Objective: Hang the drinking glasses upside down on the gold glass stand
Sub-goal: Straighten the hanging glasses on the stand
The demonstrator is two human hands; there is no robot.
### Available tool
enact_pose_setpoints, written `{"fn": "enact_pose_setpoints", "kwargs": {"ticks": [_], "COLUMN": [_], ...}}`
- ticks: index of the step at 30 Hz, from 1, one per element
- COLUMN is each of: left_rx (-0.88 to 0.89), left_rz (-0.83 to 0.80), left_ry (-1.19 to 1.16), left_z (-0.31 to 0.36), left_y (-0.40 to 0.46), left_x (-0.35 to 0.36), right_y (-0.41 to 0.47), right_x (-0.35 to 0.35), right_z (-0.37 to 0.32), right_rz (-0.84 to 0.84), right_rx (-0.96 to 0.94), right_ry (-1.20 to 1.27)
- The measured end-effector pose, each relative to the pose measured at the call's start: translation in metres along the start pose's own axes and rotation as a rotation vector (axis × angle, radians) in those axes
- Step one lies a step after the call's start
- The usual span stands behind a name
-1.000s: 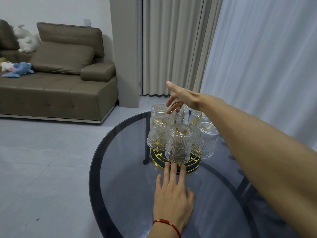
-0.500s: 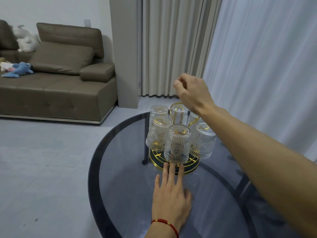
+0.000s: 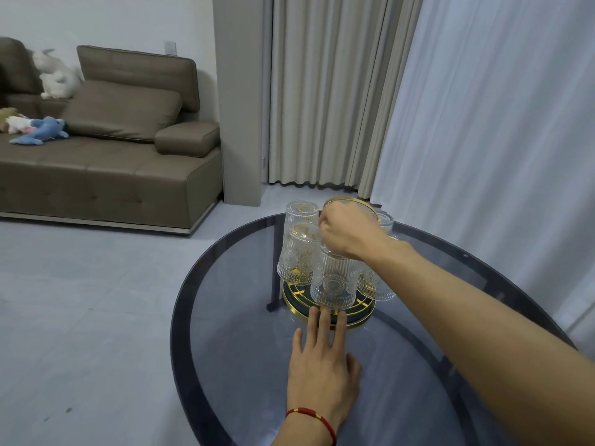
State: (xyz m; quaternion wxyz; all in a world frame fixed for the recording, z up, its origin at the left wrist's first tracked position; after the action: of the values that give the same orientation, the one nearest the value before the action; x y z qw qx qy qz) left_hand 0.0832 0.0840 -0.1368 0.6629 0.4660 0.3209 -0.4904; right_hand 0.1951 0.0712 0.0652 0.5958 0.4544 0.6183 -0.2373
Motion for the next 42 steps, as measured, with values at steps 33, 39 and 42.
{"fn": "enact_pose_setpoints", "kwargs": {"ticks": [33, 39, 42], "left_rx": [-0.003, -0.006, -0.006], "left_rz": [0.013, -0.004, -0.005], "left_ry": [-0.024, 0.011, 0.007], "left_z": [-0.002, -0.003, -0.004], "left_y": [-0.002, -0.001, -0.001], "left_x": [-0.001, 0.002, 0.003], "right_y": [-0.042, -0.049, -0.051], "right_x": [-0.006, -0.008, -0.007], "right_z": [0.024, 0.026, 0.028], "right_rz": [-0.192, -0.121, -0.116], "right_rx": [-0.244, -0.286, -0.273], "right_ry": [-0.123, -0.046, -0.041]}}
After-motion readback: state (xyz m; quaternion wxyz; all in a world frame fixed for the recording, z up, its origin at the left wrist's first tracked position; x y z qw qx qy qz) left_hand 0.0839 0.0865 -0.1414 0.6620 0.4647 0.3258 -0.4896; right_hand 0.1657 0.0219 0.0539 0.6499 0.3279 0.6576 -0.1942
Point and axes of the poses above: each hand's wrist, its own y-axis towards the middle knuckle, its own x-axis out of the palm, z = x × y, the point moved 5 cm from there along y, towards the middle knuckle, and after that the axes turned 1 degree about y, right-handed, at the moved point
